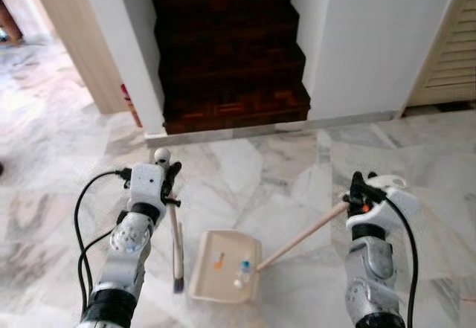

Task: Sweep floor

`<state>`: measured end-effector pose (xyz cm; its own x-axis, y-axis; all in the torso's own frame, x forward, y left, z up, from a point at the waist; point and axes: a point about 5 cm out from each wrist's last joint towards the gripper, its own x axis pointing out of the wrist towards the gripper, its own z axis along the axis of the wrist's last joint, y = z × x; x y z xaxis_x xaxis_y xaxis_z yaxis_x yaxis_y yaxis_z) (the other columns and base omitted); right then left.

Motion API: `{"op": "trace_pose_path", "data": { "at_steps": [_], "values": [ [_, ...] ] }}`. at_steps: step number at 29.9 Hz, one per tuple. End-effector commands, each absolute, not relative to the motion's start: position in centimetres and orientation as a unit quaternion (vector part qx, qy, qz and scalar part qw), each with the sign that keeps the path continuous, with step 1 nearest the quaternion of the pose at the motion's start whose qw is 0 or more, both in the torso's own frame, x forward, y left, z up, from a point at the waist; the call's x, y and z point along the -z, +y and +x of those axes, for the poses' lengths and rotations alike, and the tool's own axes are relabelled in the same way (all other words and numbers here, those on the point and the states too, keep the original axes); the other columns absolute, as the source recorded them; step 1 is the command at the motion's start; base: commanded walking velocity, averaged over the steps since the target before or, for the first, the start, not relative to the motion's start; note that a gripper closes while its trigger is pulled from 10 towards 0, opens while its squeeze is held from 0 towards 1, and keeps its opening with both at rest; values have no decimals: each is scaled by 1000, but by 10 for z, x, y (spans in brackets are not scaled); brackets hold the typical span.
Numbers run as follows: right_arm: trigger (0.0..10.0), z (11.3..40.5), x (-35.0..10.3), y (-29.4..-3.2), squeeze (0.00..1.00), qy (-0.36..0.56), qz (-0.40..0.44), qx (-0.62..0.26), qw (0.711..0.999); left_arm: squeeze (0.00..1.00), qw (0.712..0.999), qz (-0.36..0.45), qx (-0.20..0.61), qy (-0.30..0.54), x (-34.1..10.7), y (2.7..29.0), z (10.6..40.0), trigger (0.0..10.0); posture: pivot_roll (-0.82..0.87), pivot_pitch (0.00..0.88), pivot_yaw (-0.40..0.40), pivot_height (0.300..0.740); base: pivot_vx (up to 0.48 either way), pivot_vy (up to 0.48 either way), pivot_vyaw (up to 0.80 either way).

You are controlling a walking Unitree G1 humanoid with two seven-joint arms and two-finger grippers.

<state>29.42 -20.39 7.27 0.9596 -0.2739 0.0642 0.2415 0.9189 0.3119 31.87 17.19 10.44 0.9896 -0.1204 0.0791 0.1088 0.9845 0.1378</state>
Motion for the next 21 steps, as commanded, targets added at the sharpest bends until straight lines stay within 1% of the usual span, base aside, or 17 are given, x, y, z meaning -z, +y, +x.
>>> {"op": "trace_pose_path", "data": {
  "at_steps": [1, 21],
  "values": [
    [10000, 301, -88, -199, 0, -83, 157, 118, 977, 0, 994, 69, 54, -63, -115, 174, 322, 10000, -61, 0, 44, 740, 0, 480, 0],
    [10000, 303, -88, -198, 0, -77, 163, 117, 977, 0, 995, 69, 52, -59, -117, 174, 322, 10000, -53, 0, 43, 740, 0, 480, 0]
  ]
}}
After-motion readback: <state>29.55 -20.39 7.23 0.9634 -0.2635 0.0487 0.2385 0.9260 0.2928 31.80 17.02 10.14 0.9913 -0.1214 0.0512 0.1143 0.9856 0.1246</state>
